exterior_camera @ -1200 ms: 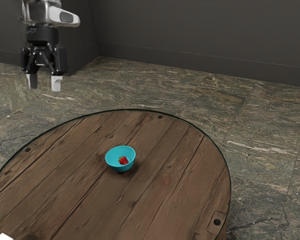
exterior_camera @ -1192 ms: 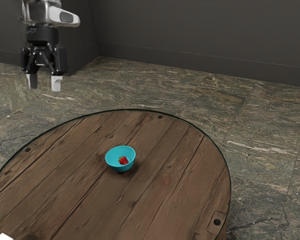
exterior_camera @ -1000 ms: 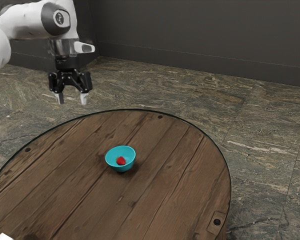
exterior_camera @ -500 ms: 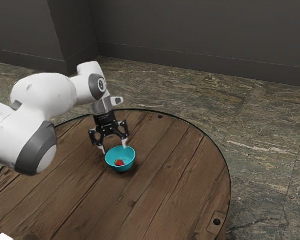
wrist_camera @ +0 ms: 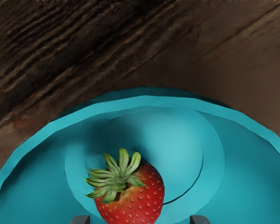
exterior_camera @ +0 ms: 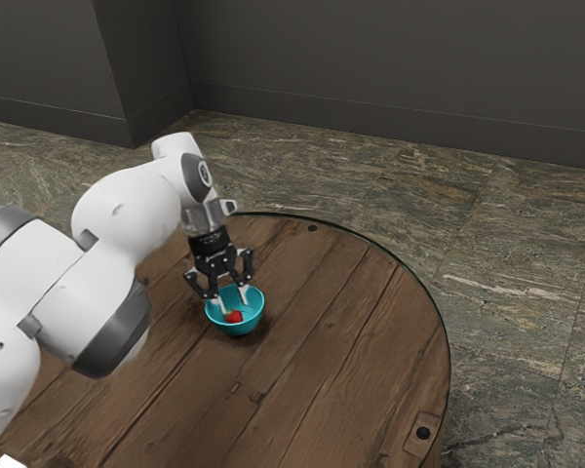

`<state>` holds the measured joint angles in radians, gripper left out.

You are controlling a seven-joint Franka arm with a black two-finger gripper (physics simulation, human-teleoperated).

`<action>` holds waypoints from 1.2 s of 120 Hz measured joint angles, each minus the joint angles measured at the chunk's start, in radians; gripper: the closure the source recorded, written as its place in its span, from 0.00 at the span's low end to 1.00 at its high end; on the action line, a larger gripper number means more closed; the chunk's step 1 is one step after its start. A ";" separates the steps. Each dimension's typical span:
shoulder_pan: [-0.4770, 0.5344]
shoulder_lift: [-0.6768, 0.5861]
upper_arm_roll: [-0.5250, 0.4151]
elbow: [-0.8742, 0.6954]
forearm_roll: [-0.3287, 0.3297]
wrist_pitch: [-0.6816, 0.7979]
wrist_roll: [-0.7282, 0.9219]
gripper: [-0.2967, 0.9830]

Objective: Take strawberry from the bowl

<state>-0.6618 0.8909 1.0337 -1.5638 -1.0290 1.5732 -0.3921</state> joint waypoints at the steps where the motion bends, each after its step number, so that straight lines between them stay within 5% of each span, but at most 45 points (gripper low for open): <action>1: 0.001 0.000 0.000 0.000 -0.001 -0.001 -0.002 0.59; 88: 0.042 0.040 -0.034 0.043 -0.022 -0.026 -0.050 0.68; 112: 0.027 -0.108 -0.031 0.039 0.087 -0.026 -0.046 0.72; 144: -0.192 -0.186 -0.037 0.029 0.183 -0.025 -0.068 0.73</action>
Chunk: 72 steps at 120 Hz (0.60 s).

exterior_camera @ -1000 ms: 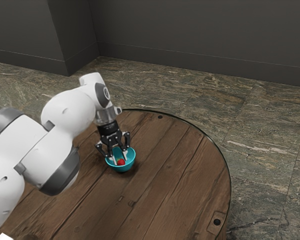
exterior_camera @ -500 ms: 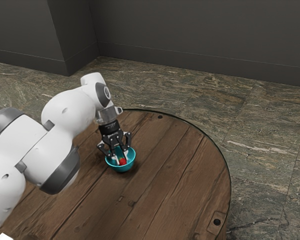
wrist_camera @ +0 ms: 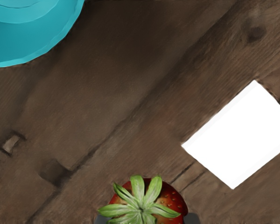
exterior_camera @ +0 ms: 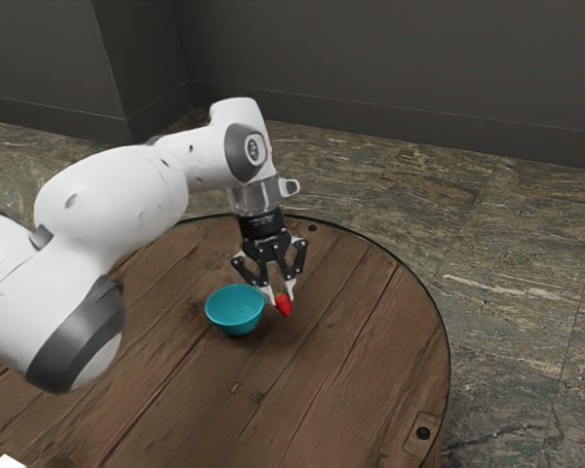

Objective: Take strawberry from the bowl

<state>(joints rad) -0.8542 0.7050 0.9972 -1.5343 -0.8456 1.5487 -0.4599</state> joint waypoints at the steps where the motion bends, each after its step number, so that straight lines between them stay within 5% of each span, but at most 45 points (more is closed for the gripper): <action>1: -0.001 0.003 -0.002 0.001 0.000 0.000 -0.001 0.73; 32: 0.004 0.084 -0.016 0.036 -0.042 0.002 -0.016 0.74; 56: 0.055 0.075 -0.059 0.042 -0.058 0.007 -0.023 0.45; 60: 0.120 -0.007 -0.147 0.049 -0.016 0.016 -0.024 0.42; 72: 0.497 -0.418 -0.598 0.025 0.292 0.066 0.004 0.36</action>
<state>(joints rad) -0.3569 0.2874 0.3991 -1.5090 -0.5533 1.6151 -0.4563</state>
